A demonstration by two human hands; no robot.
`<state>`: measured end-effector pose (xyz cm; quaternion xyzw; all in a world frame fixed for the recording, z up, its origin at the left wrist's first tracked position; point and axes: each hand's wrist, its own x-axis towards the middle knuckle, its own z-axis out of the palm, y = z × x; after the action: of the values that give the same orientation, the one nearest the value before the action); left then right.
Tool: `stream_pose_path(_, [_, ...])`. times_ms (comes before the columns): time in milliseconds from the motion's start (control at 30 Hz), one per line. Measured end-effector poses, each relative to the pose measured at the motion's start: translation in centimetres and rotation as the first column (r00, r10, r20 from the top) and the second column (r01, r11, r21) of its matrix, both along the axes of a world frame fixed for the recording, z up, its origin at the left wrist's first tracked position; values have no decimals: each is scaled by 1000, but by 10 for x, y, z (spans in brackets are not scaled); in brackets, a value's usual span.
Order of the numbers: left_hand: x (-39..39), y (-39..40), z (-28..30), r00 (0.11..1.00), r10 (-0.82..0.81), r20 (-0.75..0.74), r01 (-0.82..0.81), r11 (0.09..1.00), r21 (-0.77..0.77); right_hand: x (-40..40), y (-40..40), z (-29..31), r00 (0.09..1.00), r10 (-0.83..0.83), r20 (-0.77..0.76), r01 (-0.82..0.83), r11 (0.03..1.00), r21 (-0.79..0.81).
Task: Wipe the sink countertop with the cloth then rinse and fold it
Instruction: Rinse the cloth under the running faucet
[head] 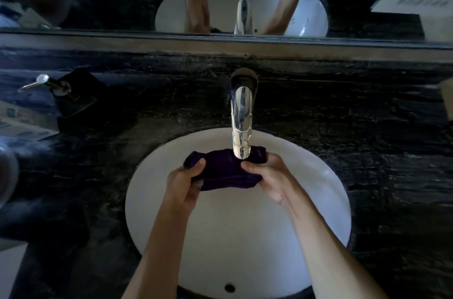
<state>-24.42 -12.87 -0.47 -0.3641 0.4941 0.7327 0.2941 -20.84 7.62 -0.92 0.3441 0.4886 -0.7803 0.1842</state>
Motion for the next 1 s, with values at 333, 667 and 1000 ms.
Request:
stream_pose_path(333, [5,43,-8,993,-30,116,15,992,125,15,30,3,995,-87,-42,95,962,256])
stream_pose_path(667, [5,57,-20,978,-204,-38,207,972,111,30,32,0,948,-310,-72,319,924,212])
stream_pose_path(1000, [11,70,-20,974,-156,-164,171,982,80,26,24,1,880,-472,-43,474,873,117])
